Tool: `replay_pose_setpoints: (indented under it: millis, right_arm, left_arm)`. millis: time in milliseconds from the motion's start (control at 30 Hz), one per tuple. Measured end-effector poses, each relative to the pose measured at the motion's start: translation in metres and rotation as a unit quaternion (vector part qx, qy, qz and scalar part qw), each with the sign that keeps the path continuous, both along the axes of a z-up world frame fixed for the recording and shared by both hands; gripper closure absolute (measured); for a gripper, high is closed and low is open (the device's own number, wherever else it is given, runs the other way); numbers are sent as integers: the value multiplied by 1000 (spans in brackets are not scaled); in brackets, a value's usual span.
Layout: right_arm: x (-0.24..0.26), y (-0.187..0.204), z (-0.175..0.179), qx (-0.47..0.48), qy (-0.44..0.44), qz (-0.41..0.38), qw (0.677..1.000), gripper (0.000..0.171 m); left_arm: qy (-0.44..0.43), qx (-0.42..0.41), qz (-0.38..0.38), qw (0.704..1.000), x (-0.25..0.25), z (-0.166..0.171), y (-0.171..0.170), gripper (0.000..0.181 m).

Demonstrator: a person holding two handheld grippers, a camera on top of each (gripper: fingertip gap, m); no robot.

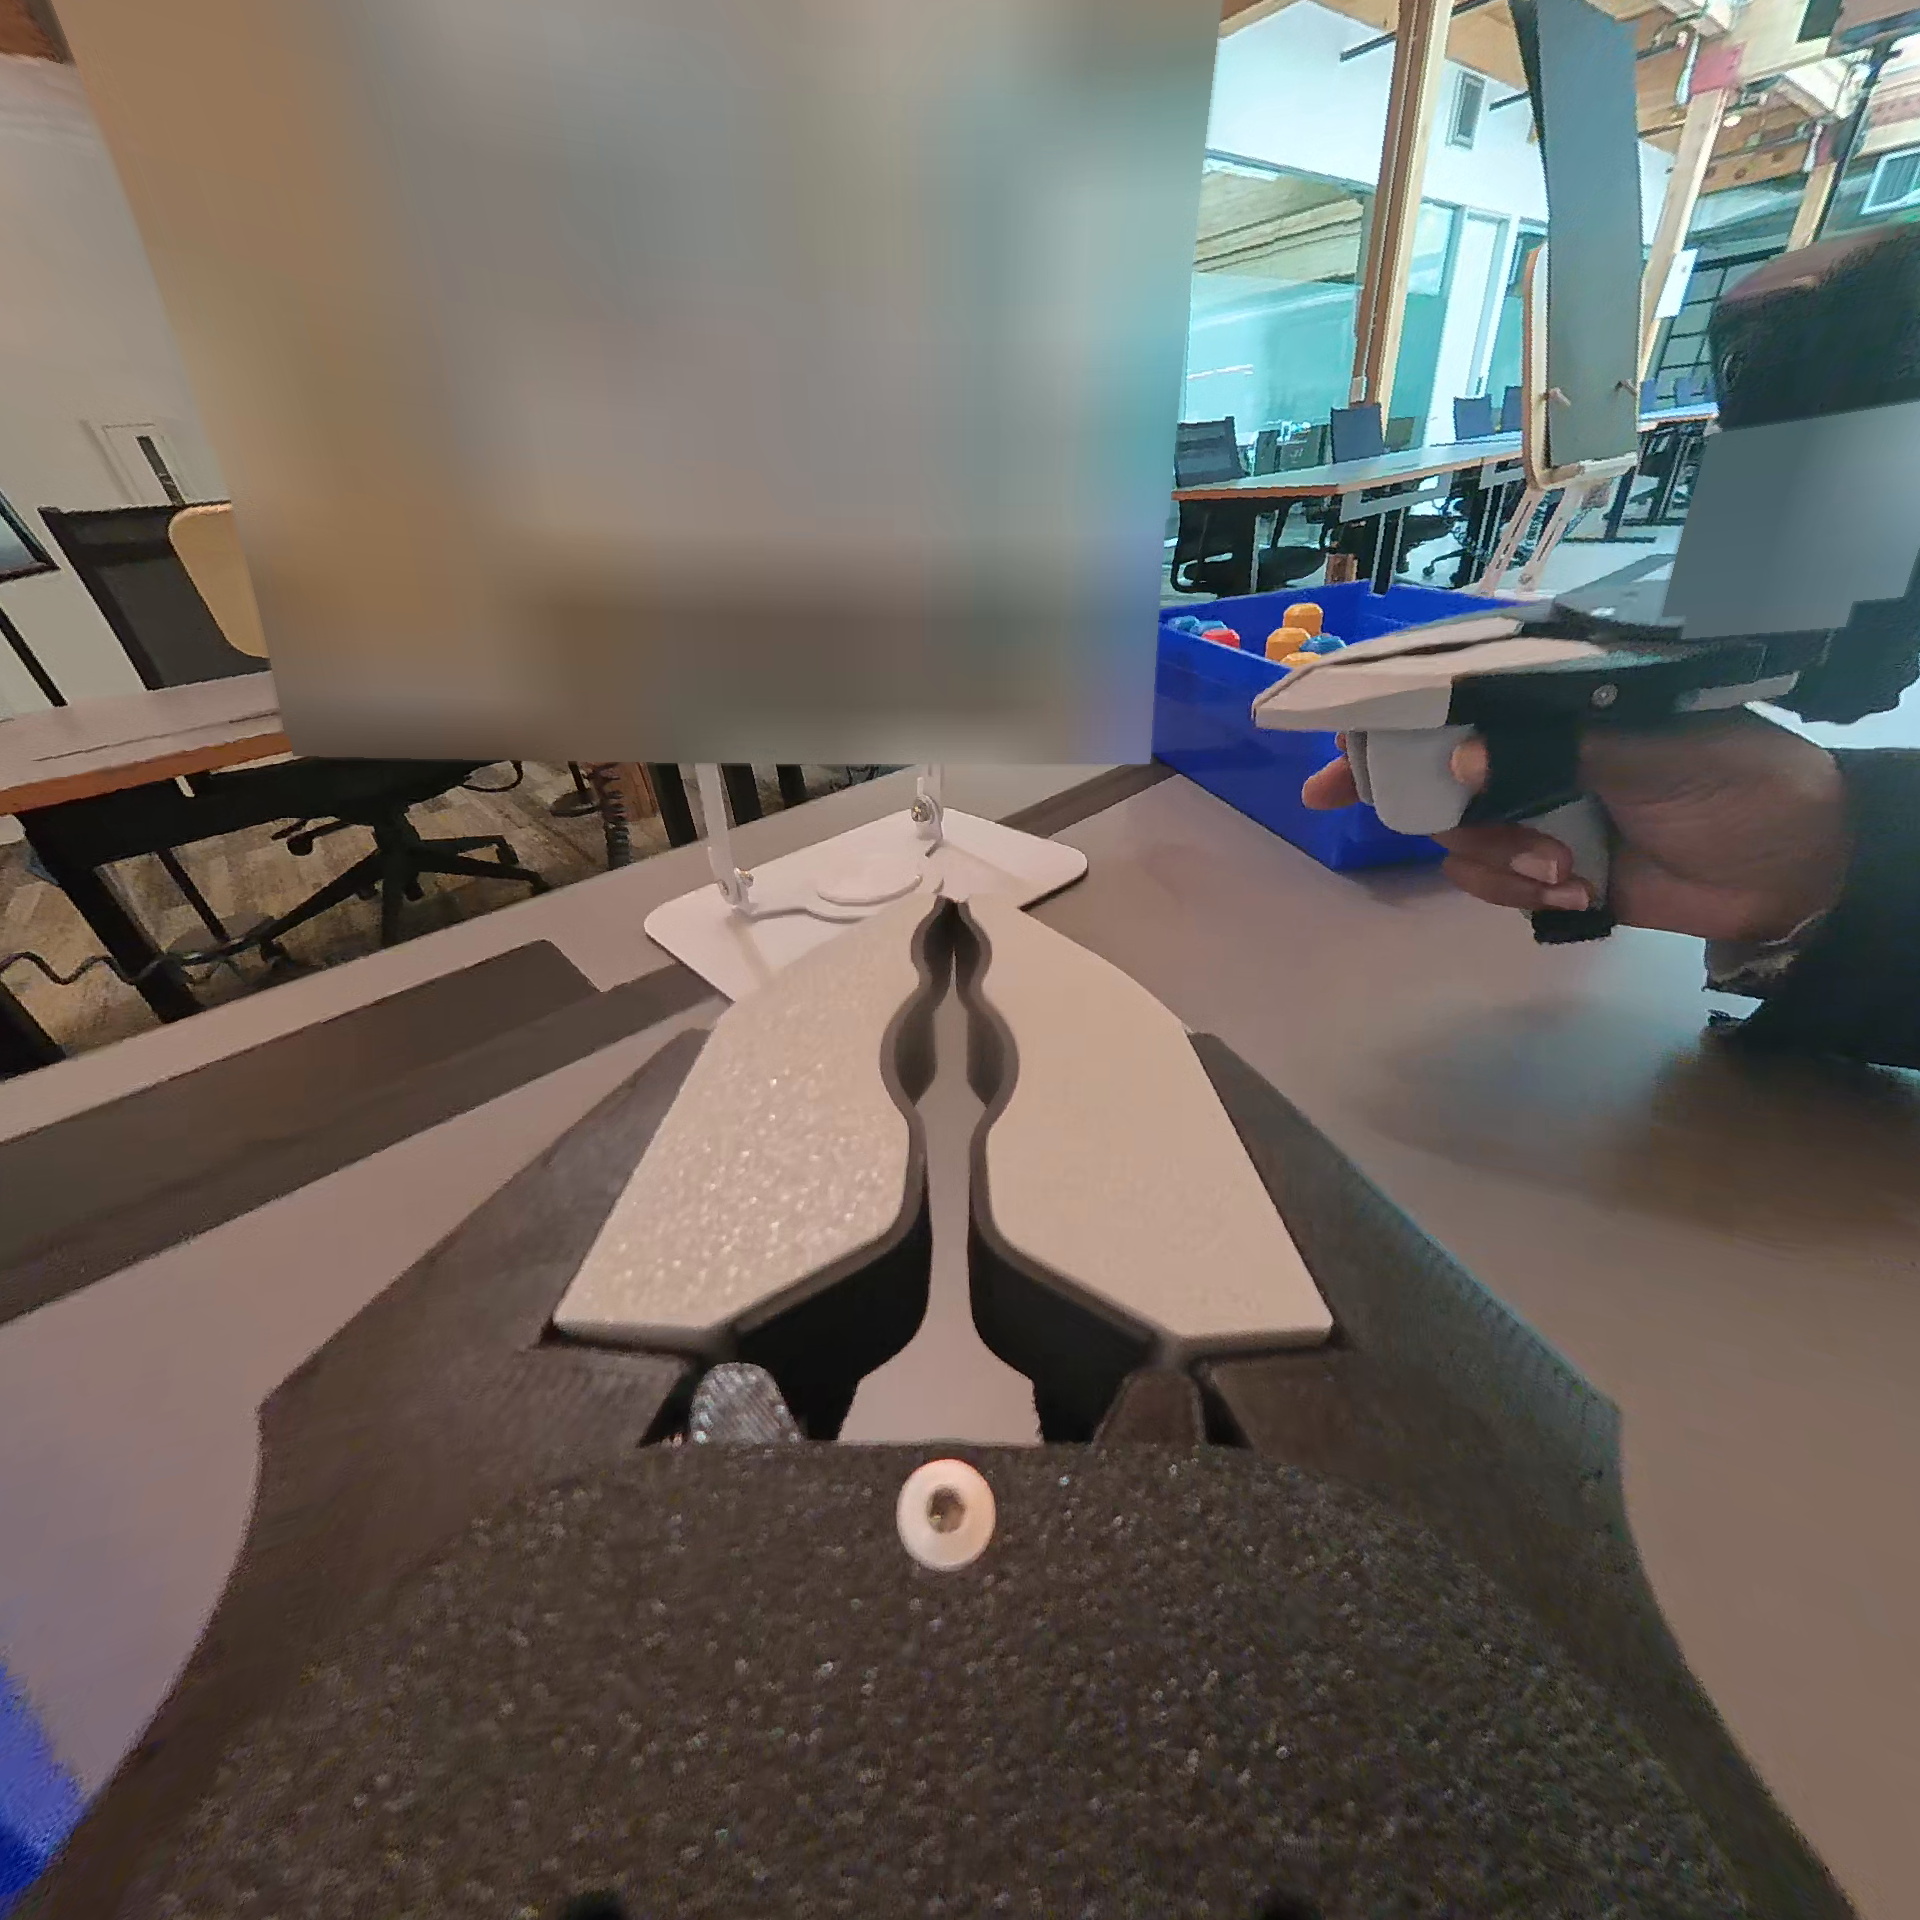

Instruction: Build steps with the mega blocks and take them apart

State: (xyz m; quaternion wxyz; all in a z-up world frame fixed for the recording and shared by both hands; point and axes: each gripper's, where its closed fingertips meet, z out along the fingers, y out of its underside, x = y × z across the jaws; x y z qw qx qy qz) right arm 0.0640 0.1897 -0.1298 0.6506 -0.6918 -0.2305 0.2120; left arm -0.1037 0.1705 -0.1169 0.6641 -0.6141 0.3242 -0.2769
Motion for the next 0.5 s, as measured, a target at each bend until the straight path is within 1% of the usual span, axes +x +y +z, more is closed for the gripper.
replay_pose_setpoints:
  millis: [100, 200, 233, 267, 367, 500]
  right_arm:
    - [-4, 0, -5, -2, -13, 2, 1000, 171]
    - [-5, 0, -10, -6, -20, 3, 1000, 171]
    - [-5, 0, -11, -8, -22, 1, 1000, 171]
    - [-4, 1, -13, -9, -24, 0, 1000, 171]
    - [-4, 1, -14, -8, -30, -4, 1000, 171]
    - [-5, 0, -13, -5, -34, -4, 999, 171]
  left_arm:
    - [-6, 18, 9, 1000, -12, 26, -1, 181]
    - [-15, 30, 28, 999, -39, 60, 0, 181]
    - [-14, 32, 39, 999, -51, 70, 3, 181]
    - [-14, 32, 55, 998, -66, 79, 7, 176]
    - [0, 19, 104, 994, -116, 98, 24, 169]
    - [68, -5, 166, 984, -183, 109, 49, 162]
